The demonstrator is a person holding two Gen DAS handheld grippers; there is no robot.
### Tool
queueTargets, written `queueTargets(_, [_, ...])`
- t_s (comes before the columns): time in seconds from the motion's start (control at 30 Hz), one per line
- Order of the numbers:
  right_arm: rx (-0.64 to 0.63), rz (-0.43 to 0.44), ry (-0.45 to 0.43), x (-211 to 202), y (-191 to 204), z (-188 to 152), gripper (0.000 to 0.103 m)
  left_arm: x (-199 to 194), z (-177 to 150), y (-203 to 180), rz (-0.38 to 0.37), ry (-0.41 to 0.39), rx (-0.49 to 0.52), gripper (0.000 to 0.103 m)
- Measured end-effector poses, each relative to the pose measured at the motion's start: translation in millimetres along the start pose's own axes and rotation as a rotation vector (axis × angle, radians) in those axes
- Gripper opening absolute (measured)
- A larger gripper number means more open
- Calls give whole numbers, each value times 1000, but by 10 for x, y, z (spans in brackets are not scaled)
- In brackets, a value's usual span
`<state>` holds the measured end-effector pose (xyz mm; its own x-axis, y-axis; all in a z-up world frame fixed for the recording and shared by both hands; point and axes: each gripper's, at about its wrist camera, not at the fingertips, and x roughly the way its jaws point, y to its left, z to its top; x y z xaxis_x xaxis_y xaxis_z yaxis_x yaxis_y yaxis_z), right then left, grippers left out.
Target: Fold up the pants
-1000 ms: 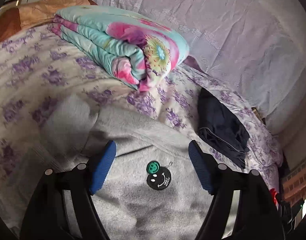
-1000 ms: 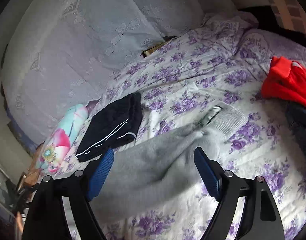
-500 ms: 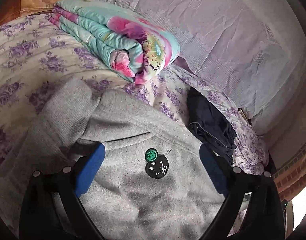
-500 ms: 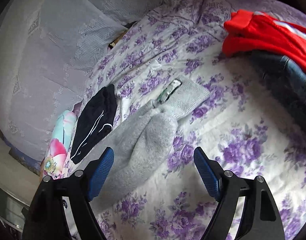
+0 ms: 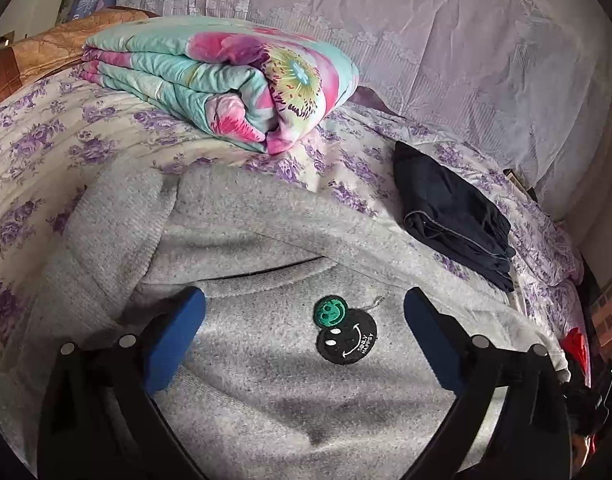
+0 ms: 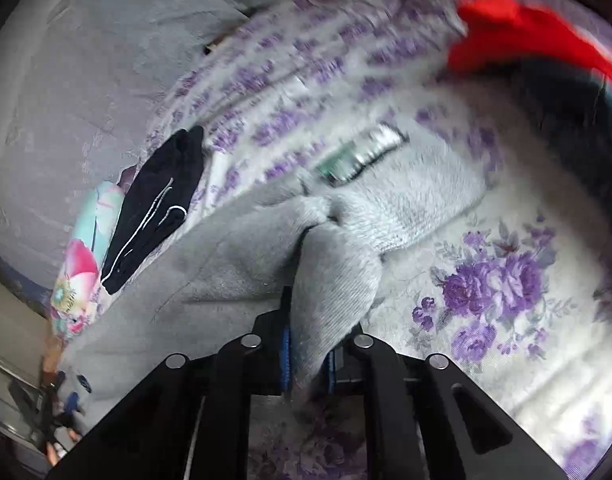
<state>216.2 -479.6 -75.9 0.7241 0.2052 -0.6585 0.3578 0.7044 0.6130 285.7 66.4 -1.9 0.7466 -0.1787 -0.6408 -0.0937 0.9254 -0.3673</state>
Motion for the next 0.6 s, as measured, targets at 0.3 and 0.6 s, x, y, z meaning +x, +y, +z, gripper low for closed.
queueTargets(0.3, [-275, -132, -214, -481, 507, -254, 72, -694, -157, 318, -120, -101, -76, 98])
queueTargets(0.6, [-276, -76, -297, -785, 462, -175, 79, -1624, -912, 1157, -180, -153, -197, 98])
